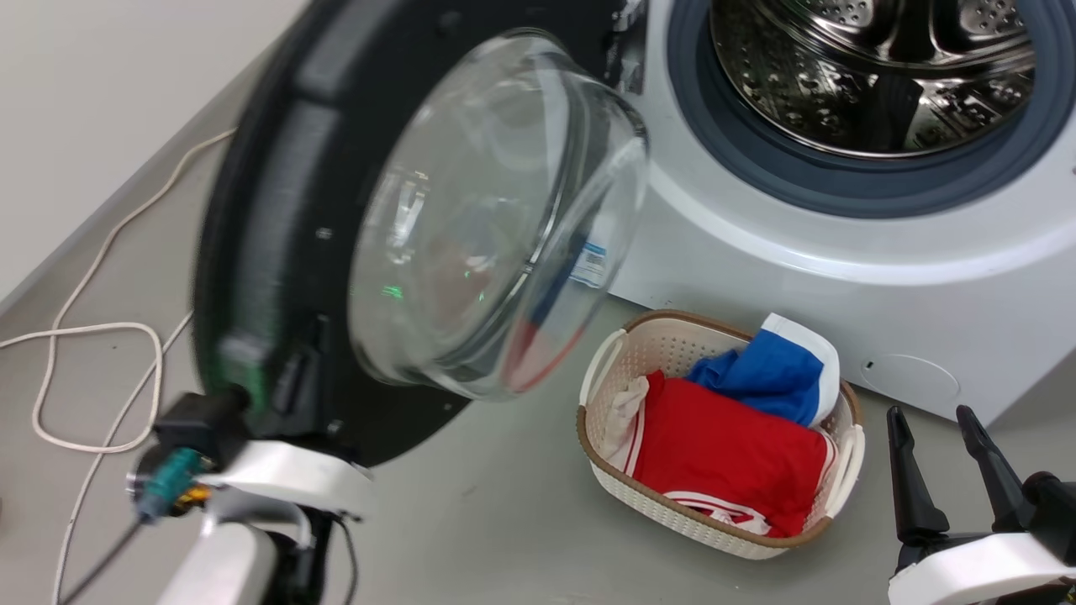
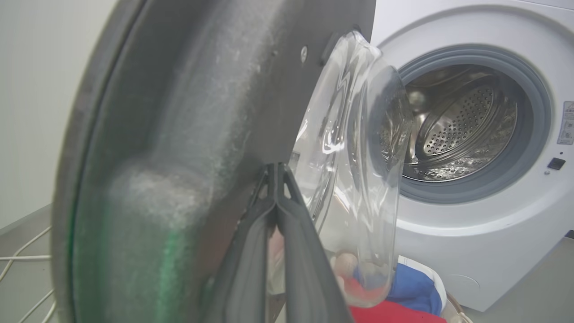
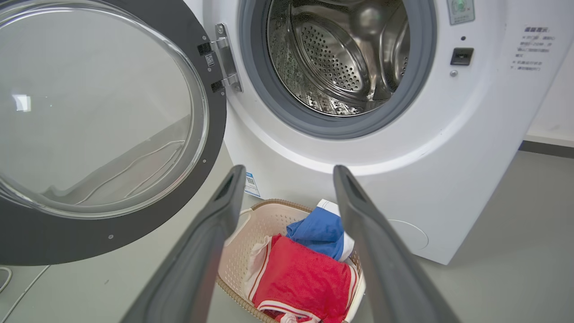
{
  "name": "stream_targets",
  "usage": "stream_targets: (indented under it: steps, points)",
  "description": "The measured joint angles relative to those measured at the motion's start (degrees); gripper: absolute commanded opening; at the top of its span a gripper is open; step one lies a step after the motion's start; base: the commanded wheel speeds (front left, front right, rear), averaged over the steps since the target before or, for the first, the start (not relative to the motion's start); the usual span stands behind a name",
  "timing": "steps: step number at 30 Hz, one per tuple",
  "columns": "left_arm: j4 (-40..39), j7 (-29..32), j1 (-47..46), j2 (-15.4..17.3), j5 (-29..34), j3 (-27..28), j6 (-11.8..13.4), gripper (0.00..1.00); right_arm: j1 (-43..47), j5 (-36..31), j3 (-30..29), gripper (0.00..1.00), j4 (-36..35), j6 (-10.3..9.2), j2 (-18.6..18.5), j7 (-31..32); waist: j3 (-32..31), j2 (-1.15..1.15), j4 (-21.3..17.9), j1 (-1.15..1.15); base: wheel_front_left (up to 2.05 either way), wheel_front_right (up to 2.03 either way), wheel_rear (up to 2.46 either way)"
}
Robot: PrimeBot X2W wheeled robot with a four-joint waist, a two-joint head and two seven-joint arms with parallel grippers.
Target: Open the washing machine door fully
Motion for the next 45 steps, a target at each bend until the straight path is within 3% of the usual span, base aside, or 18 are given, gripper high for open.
stream_targets:
  steps: [14,23,31,45]
  points:
    - [10.7,0.7,-7.3,7.0,-6.4,11.6,-0.1,0.00,-1.9,0.3,0.2,1.00,0.7,0.00,0.0,-0.3,2.7,0.00,-5.0,0.00,0.00,0.00,0.00]
    - [19.4,1.4,-11.9,10.9,-8.7,14.8,-2.5,0.00,-2.9,0.3,0.0,1.00,0.9,0.00,-0.3,-0.5,4.3,0.00,-6.5,0.00,0.00,0.00,0.00]
    - [19.1,0.0,-10.7,10.0,-7.8,14.3,-2.3,0.00,-3.2,0.3,-0.3,1.00,1.7,0.00,-0.3,-1.0,3.5,0.00,-6.4,0.00,0.00,0.00,0.00]
    - [0.1,-0.6,5.1,4.2,0.8,6.4,3.6,0.00,-1.3,0.3,-0.7,1.00,2.4,0.00,-0.1,-1.3,-1.2,0.00,-4.1,-0.01,0.00,0.00,0.00]
